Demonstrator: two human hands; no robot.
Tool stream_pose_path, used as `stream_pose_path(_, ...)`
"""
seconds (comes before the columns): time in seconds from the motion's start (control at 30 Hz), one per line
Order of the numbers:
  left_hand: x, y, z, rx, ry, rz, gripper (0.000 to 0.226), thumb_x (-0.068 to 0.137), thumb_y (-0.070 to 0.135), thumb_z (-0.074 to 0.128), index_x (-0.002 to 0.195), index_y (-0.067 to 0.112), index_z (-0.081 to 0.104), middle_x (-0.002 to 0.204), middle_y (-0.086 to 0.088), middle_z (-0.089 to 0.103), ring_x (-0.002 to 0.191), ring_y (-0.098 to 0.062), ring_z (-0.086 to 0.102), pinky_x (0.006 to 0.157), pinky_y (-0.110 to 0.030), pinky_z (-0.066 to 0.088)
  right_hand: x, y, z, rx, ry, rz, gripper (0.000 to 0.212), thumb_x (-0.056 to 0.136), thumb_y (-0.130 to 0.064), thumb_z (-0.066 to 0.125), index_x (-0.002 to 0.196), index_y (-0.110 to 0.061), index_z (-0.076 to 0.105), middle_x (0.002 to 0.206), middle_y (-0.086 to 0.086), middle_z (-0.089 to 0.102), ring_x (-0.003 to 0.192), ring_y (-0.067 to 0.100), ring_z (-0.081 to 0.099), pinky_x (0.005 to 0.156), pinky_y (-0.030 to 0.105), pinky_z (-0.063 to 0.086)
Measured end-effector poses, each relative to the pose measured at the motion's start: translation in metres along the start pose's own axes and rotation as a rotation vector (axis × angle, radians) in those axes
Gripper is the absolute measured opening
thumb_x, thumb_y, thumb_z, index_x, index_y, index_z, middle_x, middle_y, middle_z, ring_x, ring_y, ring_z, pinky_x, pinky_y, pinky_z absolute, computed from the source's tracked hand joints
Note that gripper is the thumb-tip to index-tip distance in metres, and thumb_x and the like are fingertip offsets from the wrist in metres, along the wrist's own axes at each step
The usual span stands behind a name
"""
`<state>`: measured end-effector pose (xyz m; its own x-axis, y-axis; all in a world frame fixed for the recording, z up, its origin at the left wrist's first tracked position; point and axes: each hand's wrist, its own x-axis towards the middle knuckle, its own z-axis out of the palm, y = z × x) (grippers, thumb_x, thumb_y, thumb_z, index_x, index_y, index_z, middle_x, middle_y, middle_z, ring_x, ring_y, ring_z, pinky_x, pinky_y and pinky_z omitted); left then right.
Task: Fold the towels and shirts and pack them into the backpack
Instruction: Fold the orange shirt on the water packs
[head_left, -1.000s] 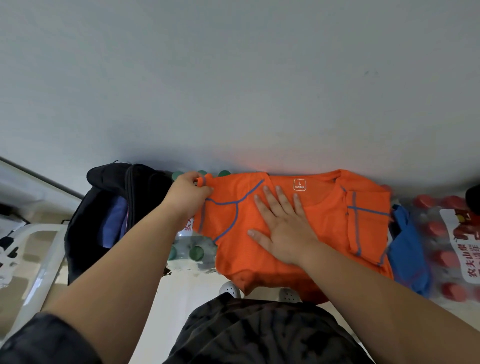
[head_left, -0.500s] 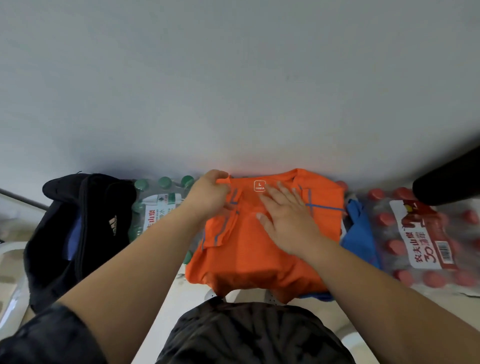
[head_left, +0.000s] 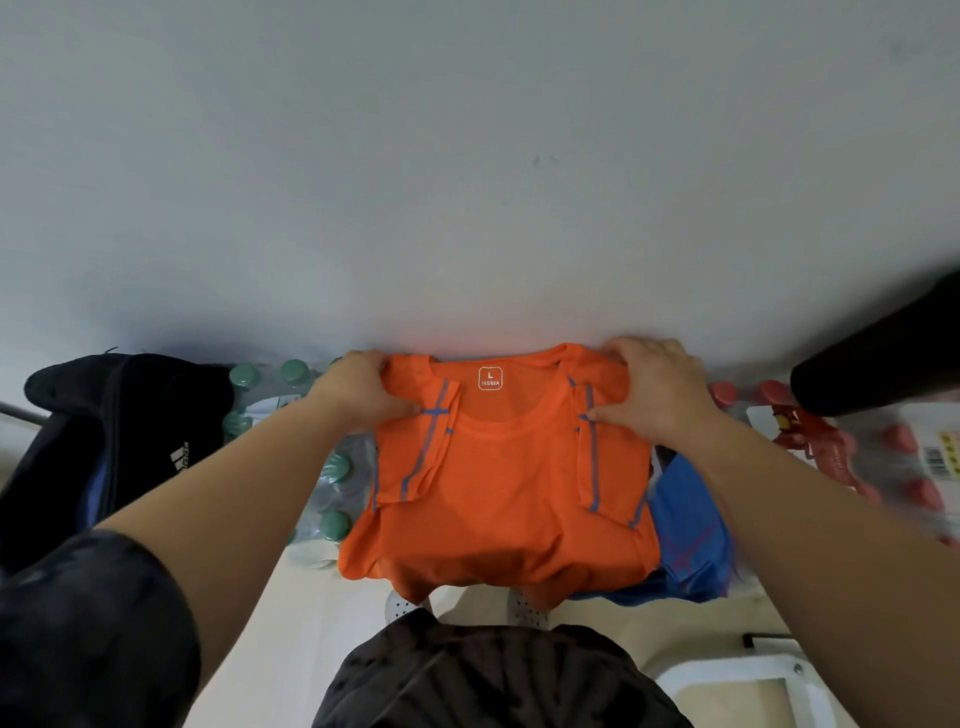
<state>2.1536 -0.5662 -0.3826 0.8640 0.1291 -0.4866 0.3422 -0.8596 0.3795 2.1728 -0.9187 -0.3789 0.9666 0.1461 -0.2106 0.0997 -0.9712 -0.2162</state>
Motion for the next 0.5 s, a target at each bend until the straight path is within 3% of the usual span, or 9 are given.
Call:
stream_pose_path(0.13, 0.007, 0.003, -0.001, -0.025, -0.038, -0.051, 0.065, 0.044, 0.056, 0.085, 0.094, 0.018, 0.068, 0.096, -0.004, 0.071, 0.087, -0.024, 0.067, 0.079, -0.038, 0.057, 0.002, 0.000, -0.001, 0.023, -0.057, 0.035, 0.091, 0.059, -0.064, 0.084, 0.138, -0.031, 0.051, 0.137, 0.000, 0.056, 0.129, 0.029, 0.042, 0.105, 0.046, 0.038)
stream_pose_path(0.23, 0.005, 0.013, -0.007, -0.034, -0.031, -0.097, 0.049, 0.056, 0.040, 0.093, 0.089, 0.013, 0.069, 0.088, -0.007, 0.071, 0.079, -0.025, 0.067, 0.068, -0.034, 0.056, 0.003, -0.002, -0.004, 0.015, -0.093, 0.041, 0.083, 0.059, -0.063, 0.084, 0.131, -0.030, 0.058, 0.130, 0.002, 0.057, 0.126, 0.030, 0.045, 0.103, 0.046, 0.041)
stream_pose_path(0.33, 0.008, 0.014, -0.011, 0.021, -0.018, -0.110, 0.044, 0.060, 0.035, 0.093, 0.092, 0.013, 0.070, 0.088, -0.006, 0.070, 0.074, -0.022, 0.062, 0.066, -0.030, 0.050, 0.005, -0.001, -0.005, 0.048, -0.104, 0.013, 0.064, 0.059, -0.059, 0.086, 0.113, -0.031, 0.066, 0.113, -0.001, 0.063, 0.113, 0.027, 0.056, 0.093, 0.042, 0.048)
stream_pose_path(0.5, 0.003, 0.008, -0.026, 0.123, -0.019, -0.060, 0.036, 0.064, 0.035, 0.087, 0.088, 0.015, 0.071, 0.086, -0.006, 0.071, 0.075, -0.023, 0.064, 0.063, -0.029, 0.051, 0.005, -0.002, -0.007, 0.010, -0.124, -0.057, 0.029, 0.065, -0.048, 0.087, 0.077, -0.032, 0.065, 0.094, -0.007, 0.056, 0.095, 0.016, 0.053, 0.082, 0.037, 0.050)
